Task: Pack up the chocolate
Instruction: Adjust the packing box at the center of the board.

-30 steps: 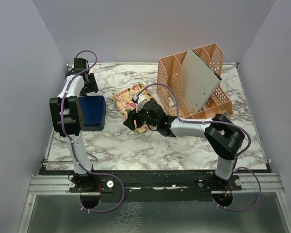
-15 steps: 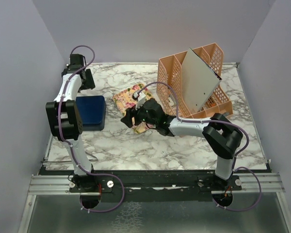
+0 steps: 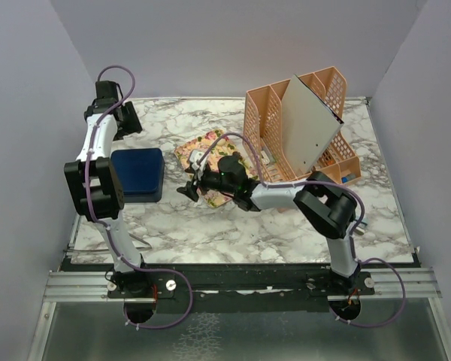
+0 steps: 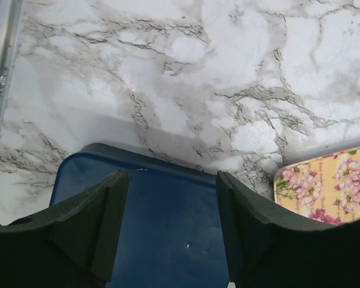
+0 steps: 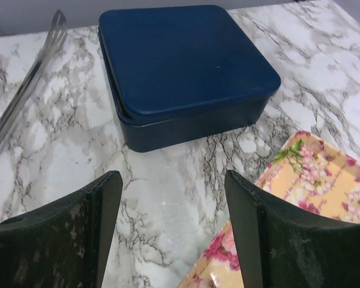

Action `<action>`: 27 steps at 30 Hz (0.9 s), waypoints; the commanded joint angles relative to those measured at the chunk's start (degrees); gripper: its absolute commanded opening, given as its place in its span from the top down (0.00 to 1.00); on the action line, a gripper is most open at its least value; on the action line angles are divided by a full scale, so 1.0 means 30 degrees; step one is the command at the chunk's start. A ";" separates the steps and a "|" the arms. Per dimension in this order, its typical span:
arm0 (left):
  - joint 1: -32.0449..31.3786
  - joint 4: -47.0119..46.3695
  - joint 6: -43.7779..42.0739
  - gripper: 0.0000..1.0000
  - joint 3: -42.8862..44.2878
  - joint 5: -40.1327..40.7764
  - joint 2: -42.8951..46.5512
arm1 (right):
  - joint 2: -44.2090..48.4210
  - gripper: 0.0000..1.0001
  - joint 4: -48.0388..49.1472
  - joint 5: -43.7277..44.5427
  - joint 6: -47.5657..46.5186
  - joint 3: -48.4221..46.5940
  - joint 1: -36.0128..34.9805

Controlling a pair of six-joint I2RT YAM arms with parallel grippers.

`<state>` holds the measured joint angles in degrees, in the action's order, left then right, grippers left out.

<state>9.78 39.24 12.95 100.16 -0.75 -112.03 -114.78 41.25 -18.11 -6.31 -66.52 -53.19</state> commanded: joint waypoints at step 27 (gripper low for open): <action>0.0686 0.0791 -0.0201 0.34 0.0450 -0.1865 -0.3376 | -0.8143 0.28 -0.5420 0.2042 -1.2780 -1.1540 -0.3423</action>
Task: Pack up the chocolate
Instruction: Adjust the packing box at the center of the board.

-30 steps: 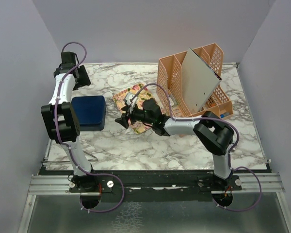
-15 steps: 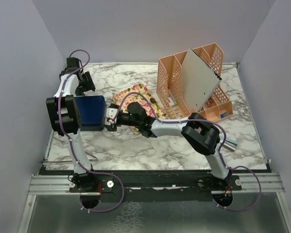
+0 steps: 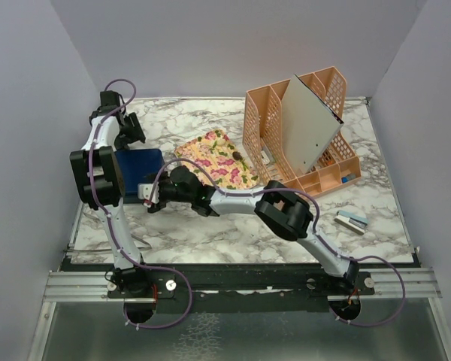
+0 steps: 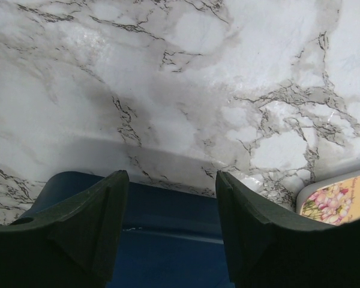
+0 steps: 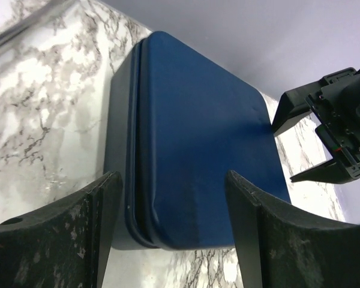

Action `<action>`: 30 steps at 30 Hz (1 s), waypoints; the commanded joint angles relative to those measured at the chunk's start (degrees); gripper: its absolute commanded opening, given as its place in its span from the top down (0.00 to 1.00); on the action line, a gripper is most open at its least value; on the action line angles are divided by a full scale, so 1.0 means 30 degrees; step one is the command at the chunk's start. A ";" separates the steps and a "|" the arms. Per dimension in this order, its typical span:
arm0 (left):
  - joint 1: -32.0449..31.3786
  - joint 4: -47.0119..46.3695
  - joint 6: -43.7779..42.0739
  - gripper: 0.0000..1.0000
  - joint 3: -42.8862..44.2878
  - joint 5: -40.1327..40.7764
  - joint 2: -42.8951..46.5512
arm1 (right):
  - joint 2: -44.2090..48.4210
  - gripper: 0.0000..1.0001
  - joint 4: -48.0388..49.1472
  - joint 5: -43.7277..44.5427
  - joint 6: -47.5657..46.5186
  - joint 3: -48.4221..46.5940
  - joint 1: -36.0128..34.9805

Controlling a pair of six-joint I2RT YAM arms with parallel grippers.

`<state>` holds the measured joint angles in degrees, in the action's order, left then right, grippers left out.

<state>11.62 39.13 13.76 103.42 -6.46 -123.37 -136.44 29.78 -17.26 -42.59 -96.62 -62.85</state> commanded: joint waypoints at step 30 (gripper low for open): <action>-0.0005 -0.0436 -0.0128 0.34 -0.6317 0.0503 0.4379 | -0.0841 0.81 -0.3752 0.3952 -0.2491 0.0025 -0.1554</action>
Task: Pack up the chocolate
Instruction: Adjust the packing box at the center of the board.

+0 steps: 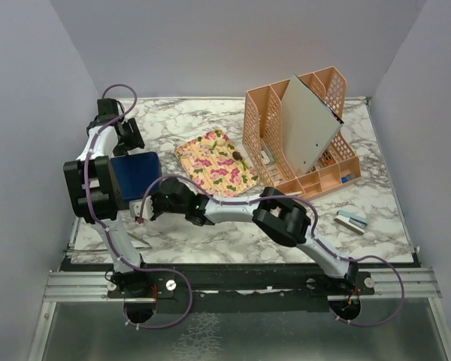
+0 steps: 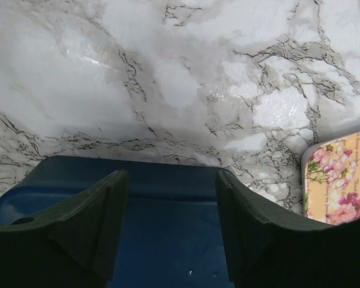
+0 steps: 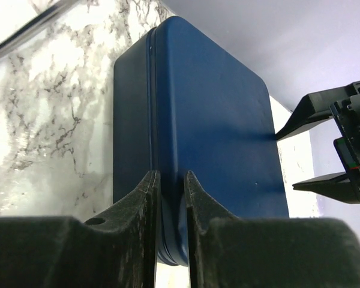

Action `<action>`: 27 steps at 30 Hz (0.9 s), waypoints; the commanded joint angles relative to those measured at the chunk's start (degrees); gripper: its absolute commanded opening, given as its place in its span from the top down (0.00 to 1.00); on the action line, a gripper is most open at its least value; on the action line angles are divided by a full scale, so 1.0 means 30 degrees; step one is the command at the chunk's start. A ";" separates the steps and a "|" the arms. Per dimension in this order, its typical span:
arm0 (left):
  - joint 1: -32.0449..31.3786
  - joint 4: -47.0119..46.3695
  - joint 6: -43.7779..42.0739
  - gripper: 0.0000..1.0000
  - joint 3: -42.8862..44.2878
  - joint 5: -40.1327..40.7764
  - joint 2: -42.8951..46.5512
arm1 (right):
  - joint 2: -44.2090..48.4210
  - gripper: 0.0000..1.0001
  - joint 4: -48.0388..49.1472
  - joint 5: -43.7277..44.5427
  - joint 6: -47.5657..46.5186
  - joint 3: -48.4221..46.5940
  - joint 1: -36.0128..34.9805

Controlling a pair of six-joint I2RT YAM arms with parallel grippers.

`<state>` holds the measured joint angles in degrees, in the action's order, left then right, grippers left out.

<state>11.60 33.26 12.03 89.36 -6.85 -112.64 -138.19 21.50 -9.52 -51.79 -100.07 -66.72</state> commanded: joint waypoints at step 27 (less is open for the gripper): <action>0.1445 0.2735 0.1985 0.20 -0.4871 0.8335 0.6359 | 0.0958 0.72 0.0146 0.2176 0.2884 0.3757 -0.0759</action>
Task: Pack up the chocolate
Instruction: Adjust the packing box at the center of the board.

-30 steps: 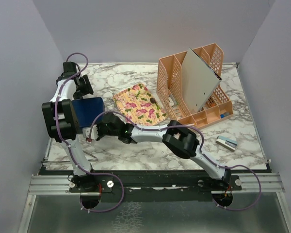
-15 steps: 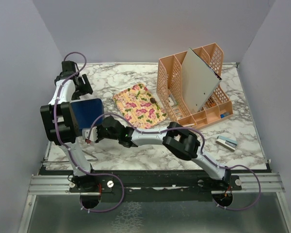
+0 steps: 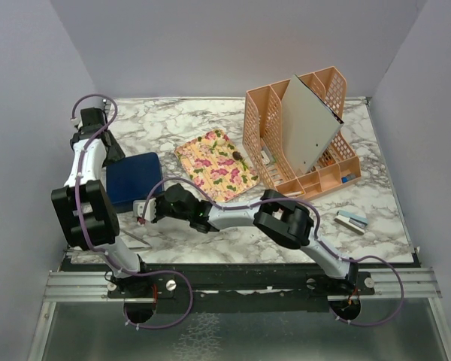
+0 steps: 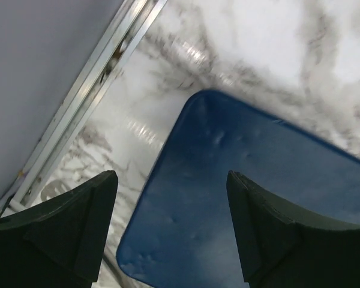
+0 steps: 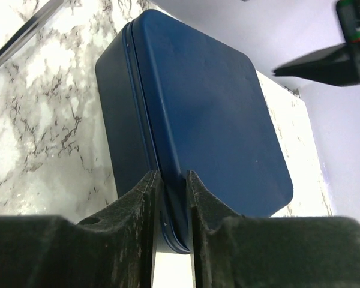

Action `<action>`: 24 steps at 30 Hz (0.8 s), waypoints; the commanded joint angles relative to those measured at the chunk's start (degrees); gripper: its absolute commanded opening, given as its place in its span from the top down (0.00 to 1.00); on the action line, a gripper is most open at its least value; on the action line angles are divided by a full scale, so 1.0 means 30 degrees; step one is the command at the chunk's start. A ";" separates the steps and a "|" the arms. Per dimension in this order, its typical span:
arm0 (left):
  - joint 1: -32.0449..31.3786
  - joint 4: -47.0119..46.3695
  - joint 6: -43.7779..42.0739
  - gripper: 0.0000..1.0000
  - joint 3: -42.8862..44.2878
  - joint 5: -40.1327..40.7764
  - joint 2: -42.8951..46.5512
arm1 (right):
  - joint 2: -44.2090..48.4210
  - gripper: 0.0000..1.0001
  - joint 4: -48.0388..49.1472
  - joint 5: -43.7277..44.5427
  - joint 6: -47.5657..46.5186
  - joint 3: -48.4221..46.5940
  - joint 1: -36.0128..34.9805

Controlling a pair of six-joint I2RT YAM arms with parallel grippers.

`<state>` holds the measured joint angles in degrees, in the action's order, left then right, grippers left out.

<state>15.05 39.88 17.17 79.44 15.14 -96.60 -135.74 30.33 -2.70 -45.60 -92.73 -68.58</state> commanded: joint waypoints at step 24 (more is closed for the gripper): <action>0.1100 -0.0673 0.0941 0.04 -0.7210 -0.4798 0.4933 | 0.0662 0.92 -0.3687 0.0197 -0.0917 0.1689 -0.0161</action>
<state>18.17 37.43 17.69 60.34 1.39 -83.85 -133.62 24.38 -3.60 -48.23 -92.95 -68.69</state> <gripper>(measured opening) 0.826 0.094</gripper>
